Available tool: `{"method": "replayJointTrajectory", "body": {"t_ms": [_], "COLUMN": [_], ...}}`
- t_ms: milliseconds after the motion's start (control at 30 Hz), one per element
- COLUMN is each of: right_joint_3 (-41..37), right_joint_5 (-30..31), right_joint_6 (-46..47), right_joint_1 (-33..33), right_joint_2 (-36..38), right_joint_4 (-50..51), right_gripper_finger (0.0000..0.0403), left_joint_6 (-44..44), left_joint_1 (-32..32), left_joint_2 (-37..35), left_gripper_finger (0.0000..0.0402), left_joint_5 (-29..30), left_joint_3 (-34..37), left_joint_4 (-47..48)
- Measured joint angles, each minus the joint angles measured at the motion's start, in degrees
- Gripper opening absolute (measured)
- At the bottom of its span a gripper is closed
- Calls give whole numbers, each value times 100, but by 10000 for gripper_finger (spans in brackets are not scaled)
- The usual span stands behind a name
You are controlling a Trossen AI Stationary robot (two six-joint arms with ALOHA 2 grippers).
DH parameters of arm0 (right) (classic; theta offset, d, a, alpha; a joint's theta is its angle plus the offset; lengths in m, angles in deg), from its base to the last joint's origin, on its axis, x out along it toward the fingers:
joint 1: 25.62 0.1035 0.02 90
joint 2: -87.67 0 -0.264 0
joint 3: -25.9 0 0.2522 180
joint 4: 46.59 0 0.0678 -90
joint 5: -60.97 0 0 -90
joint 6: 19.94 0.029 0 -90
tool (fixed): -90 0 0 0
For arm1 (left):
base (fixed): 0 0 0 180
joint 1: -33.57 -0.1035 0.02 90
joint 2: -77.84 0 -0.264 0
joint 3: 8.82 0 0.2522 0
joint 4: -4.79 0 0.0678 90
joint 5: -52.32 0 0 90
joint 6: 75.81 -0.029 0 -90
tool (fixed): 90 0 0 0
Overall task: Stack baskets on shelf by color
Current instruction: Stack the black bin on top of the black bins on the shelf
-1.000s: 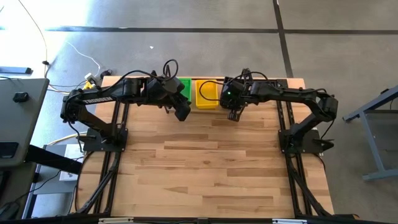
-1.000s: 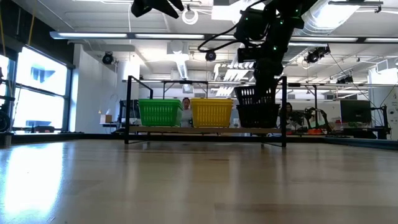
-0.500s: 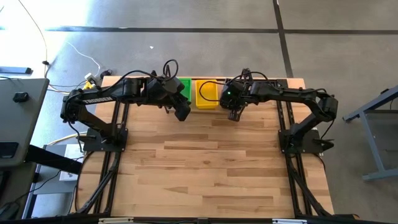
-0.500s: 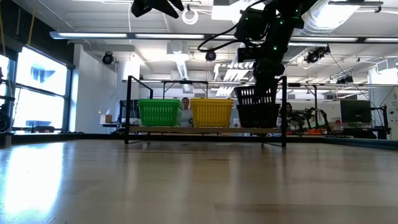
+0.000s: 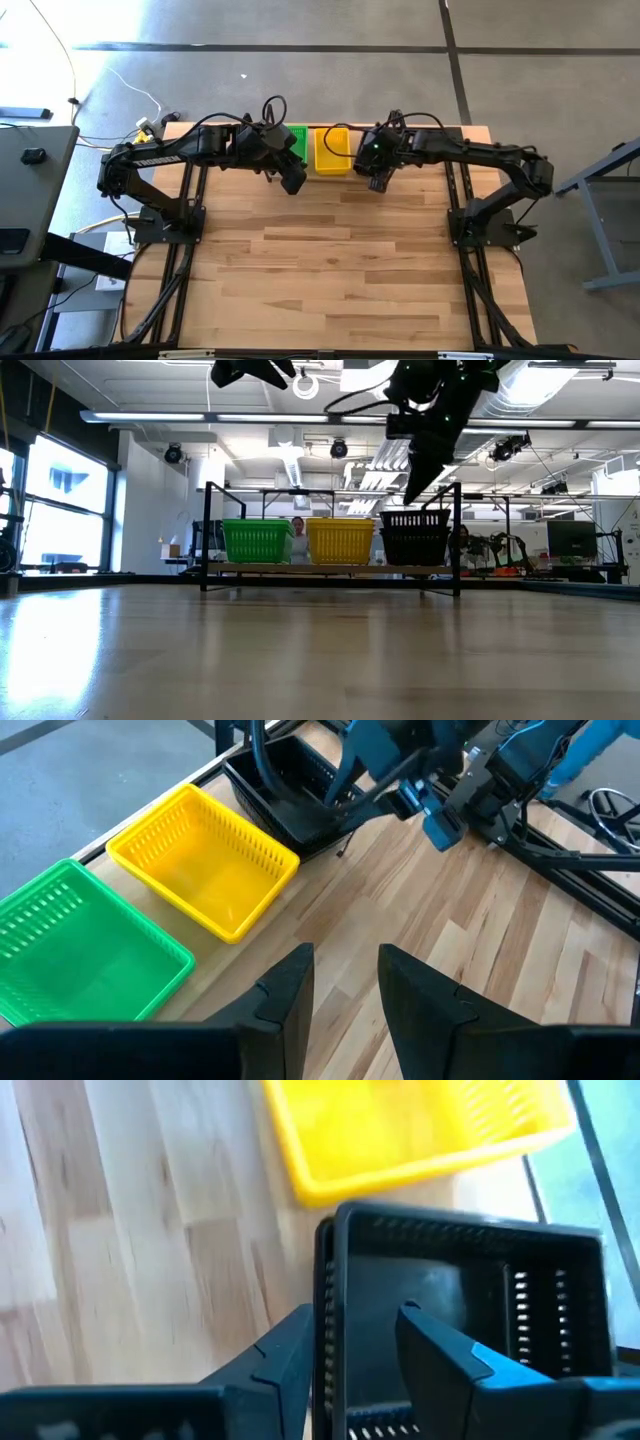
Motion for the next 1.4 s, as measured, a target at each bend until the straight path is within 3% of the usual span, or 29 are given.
{"method": "replayJointTrajectory", "body": {"t_ms": [200, 667, 1167, 1400], "right_joint_3": [4, 4, 756, 758], "right_joint_5": [368, 251, 736, 713], "right_joint_6": [481, 506, 541, 834], "right_joint_1": [-18, -35, -239, -732], "right_joint_2": [-15, -435, 131, 452], "right_joint_4": [-237, 163, 376, 371], "right_gripper_finger": [124, 123, 123, 123], "left_joint_6": [-2, -2, -104, -689], "left_joint_1": [0, 2, 2, 2], "left_joint_2": [0, 0, 0, 0], "left_gripper_finger": [103, 103, 103, 103], "left_joint_5": [2, 2, 40, 556], "left_joint_3": [-2, -2, -2, -2], "left_joint_4": [-4, -4, -2, -2]}}
